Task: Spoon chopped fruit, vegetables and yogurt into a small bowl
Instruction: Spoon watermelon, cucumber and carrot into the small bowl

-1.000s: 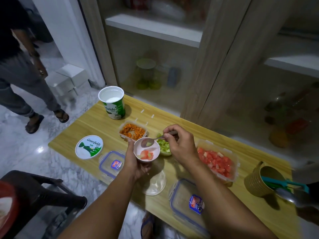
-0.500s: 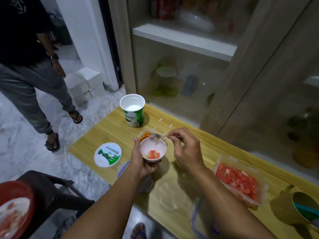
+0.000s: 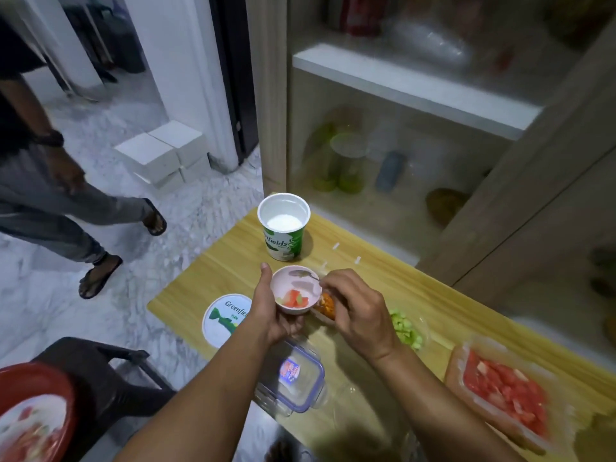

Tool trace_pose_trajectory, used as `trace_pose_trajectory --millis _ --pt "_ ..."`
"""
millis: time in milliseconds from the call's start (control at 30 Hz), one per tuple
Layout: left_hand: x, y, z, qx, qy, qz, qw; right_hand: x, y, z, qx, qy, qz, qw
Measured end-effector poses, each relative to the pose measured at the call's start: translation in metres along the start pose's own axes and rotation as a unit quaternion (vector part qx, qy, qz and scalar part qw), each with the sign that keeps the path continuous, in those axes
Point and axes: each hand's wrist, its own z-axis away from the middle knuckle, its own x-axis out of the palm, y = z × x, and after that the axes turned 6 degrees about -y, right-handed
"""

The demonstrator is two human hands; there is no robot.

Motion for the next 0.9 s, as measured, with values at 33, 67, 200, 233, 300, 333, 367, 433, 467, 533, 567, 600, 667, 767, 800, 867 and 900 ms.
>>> trace_pose_trajectory --millis 33,67,200,233,300,333,367,433,467,533,567,600,667,767,800,867,900 --pt "-0.002 0.003 -0.002 0.001 0.003 0.003 1.0 0.002 0.002 -0.003 0.008 0.0 0.001 1.0" --pt "-0.003 0.003 -0.004 0.002 0.002 0.005 1.0 0.004 0.004 -0.004 0.015 -0.003 0.002 1.0" --pt "-0.008 0.007 -0.005 0.005 0.011 0.005 1.0 0.009 0.007 -0.01 0.029 0.011 0.001 1.0" --pt "-0.009 0.007 -0.006 0.006 0.011 0.01 1.0 0.01 0.008 -0.011 0.031 0.016 -0.001 0.999" --pt "-0.008 0.01 -0.005 0.002 0.003 0.009 1.0 0.013 0.01 -0.012 0.036 0.037 0.003 0.999" --pt "-0.007 0.011 -0.006 -0.001 0.0 0.014 1.0 0.015 0.01 -0.014 0.037 0.036 0.002 0.999" --pt "-0.007 0.011 -0.007 0.0 -0.002 0.021 1.0 0.016 0.01 -0.014 0.041 0.03 -0.001 0.999" --pt "-0.005 0.013 -0.007 0.0 -0.006 0.019 1.0 0.016 0.01 -0.013 0.066 0.066 -0.011 0.996" --pt "-0.003 0.014 -0.006 0.002 0.0 0.02 1.0 0.015 0.01 -0.015 0.089 0.104 -0.025 0.99" --pt "-0.005 0.015 -0.007 0.012 0.008 0.028 0.999 0.013 0.014 -0.019 0.173 0.187 -0.094 0.962" --pt "-0.006 0.016 -0.007 0.012 0.009 0.03 0.999 0.012 0.019 -0.02 0.221 0.222 -0.124 0.942" --pt "-0.008 0.016 -0.004 0.013 0.008 0.032 0.999 0.012 0.027 -0.021 0.262 0.245 -0.137 0.923" --pt "-0.012 0.015 -0.002 0.016 0.001 0.054 0.998 0.012 0.046 -0.017 0.323 0.244 -0.108 0.908" --pt "-0.015 0.015 0.003 0.009 0.017 0.062 0.998 0.018 0.068 -0.009 0.404 0.147 -0.026 0.902" --pt "-0.015 0.015 0.004 0.007 0.023 0.075 0.997 0.021 0.073 -0.007 0.421 0.121 -0.009 0.899" --pt "-0.016 0.017 0.002 -0.005 0.03 0.103 0.994 0.028 0.073 -0.006 0.434 0.086 0.01 0.897" --pt "-0.017 0.017 0.001 -0.008 0.032 0.115 0.993 0.032 0.072 -0.006 0.432 0.075 0.012 0.899"
